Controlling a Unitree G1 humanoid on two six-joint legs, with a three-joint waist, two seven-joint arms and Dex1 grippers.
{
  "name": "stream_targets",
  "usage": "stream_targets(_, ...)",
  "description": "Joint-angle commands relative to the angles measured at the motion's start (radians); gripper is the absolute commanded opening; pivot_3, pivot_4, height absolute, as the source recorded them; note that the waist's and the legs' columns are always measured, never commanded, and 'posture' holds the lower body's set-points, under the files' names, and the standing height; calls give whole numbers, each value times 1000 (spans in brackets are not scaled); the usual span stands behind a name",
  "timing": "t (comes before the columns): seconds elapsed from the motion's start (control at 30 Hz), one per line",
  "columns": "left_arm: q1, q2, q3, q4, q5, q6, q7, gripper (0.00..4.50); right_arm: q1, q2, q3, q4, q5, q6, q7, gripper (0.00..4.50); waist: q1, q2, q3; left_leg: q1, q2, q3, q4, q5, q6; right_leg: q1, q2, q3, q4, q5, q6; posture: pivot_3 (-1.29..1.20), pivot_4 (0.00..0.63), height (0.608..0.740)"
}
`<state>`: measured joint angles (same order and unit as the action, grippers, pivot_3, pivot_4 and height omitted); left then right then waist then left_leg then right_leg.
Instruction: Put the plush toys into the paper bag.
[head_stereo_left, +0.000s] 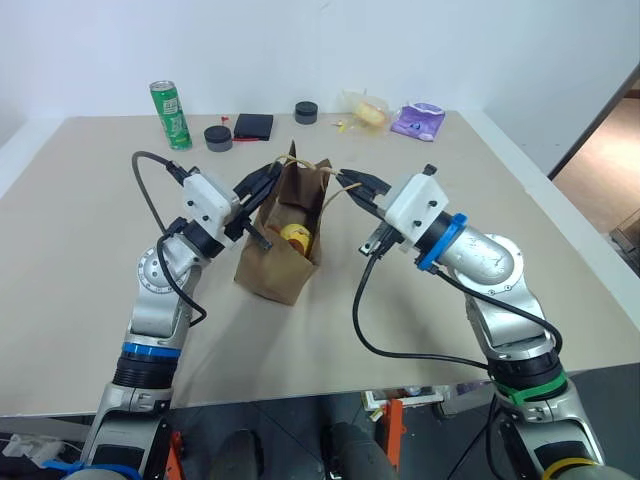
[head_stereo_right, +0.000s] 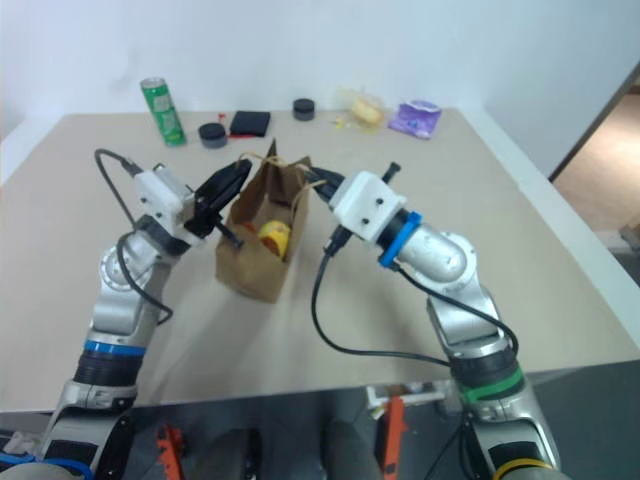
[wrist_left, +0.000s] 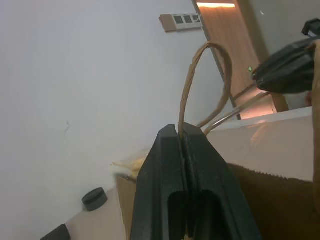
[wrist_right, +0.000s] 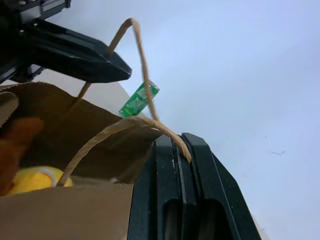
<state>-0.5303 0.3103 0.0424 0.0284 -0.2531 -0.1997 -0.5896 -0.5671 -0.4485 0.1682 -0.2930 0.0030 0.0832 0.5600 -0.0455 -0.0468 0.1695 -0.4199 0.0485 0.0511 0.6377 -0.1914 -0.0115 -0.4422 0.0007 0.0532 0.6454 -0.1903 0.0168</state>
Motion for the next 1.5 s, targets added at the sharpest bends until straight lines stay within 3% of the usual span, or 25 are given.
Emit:
stream_targets(0.03, 18, 18, 77, -67, -90, 135, 54, 0, -8, 28, -10, -33, 16, 5, -11, 342, 0, 0, 0, 0, 0, 0, 0, 0, 0, 0, 0, 0, 0, 0, 0, 0, 150, 740)
stream_targets(0.13, 48, 30, 120, -136, -171, 260, 86, 762, 5, 55, -41, -49, 88, 54, -5, 1213, 1, 0, 0, 0, 1, 0, 0, 0, 0, 0, 0, -1, 0, 0, 0, 0, 150, 740)
stream_targets(0.33, 106, 63, 172, -273, -371, 553, 122, 3056, 83, 91, -108, -92, 284, 254, 12, 3554, 1, 0, 0, -1, 0, -1, 0, 0, 0, 0, -1, -1, 0, 0, 0, 0, 150, 740)
stream_targets(0.43, 163, 90, 195, -354, -485, 683, 127, 4440, 126, 106, -136, -62, 415, 387, 42, 3608, 1, 0, 0, 0, 0, -1, 0, 0, 0, 0, -1, -1, 0, 0, 0, 0, 150, 740)
stream_targets(0.53, 218, 124, 231, -408, -582, 777, 130, 4486, 155, 85, -109, -44, 461, 462, 96, 3608, -1, 0, 0, 0, 0, -1, 0, 0, 0, 0, -1, -1, 0, -1, -2, 0, 150, 740)
stream_targets(0.57, 237, 140, 239, -421, -595, 789, 119, 4498, 159, 83, -95, -37, 464, 470, 109, 3353, -2, 0, 0, 0, 1, -1, 0, 0, 0, 0, 0, -1, 0, -2, -4, 0, 150, 740)
stream_targets(0.77, 286, 217, 264, -415, -645, 833, 50, 4500, 114, 129, -46, 8, 463, 472, 126, 1216, -2, 0, 0, 2, 3, -1, 0, 0, 0, 0, 3, -1, 1, -3, -7, 0, 150, 740)
stream_targets(0.83, 285, 226, 268, -405, -647, 832, 43, 4500, 98, 144, -58, 16, 452, 449, 111, 223, -2, 0, 0, 2, 3, -1, 0, 0, 0, 0, 3, -1, 1, -3, -7, 0, 150, 740)
stream_targets(1.03, 279, 215, 251, -394, -624, 817, 46, 4500, 76, 143, -76, 10, 361, 321, 59, 91, -1, 0, 0, 0, 2, -1, 0, 0, -1, 0, 1, -1, 1, -4, -7, 0, 150, 740)
stream_targets(1.07, 274, 210, 246, -391, -622, 816, 47, 4500, 72, 136, -78, 3, 358, 314, 62, 561, -1, 0, 0, 0, 2, -1, 0, -1, -1, -1, 1, -1, 1, -4, -7, 0, 150, 740)
stream_targets(1.13, 266, 205, 237, -386, -619, 815, 45, 4500, 67, 121, -80, -9, 351, 302, 69, 1041, -1, 0, 0, 0, 2, -1, 0, -1, -1, -1, 1, -1, 1, -4, -7, 0, 150, 740)
stream_targets(1.4, 249, 203, 210, -369, -604, 814, 14, 4500, 61, 67, -130, -80, 346, 244, 69, 4410, 0, 0, 0, 0, 2, -1, 0, -1, -1, -1, 2, -1, 1, -4, -8, 0, 150, 740)
stream_targets(1.5, 249, 209, 203, -360, -595, 810, -2, 4500, 69, 55, -210, -120, 425, 255, 73, 4410, 0, 0, 0, 0, 2, -1, 0, -1, -1, -1, 2, -1, 1, -4, -8, 0, 150, 740)
